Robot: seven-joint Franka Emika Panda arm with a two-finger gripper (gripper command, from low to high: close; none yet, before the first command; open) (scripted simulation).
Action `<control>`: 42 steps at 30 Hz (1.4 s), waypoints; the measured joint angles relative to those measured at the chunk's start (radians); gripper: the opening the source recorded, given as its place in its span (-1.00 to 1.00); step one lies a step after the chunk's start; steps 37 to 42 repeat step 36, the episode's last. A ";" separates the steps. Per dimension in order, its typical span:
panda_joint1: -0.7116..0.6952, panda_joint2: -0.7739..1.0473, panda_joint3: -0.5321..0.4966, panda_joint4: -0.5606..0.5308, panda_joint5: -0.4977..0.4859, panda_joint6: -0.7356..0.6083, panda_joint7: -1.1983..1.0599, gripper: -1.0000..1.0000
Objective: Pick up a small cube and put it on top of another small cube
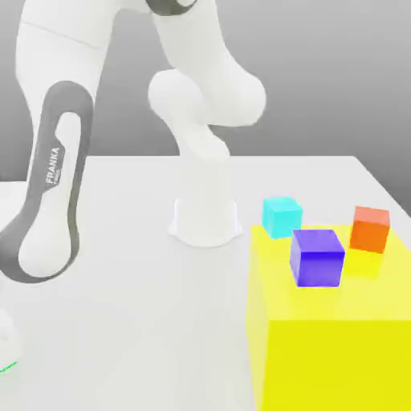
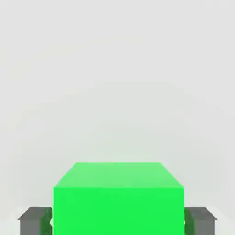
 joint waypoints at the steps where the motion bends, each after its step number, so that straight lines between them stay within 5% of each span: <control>1: 0.000 0.000 0.000 0.000 0.000 0.000 0.000 -1.00; 8: 0.077 -0.160 -0.057 -0.037 -0.095 -0.120 0.066 -1.00; 28: 0.715 -0.859 0.442 -0.131 -0.316 -0.674 -0.109 -1.00; 32: 0.743 -0.840 0.472 -0.214 -0.314 -0.578 -0.139 -1.00; 33: 0.743 -0.825 0.475 -0.235 -0.315 -0.543 -0.139 1.00; 42: 0.743 -0.825 0.475 -0.235 -0.314 -0.543 -0.139 1.00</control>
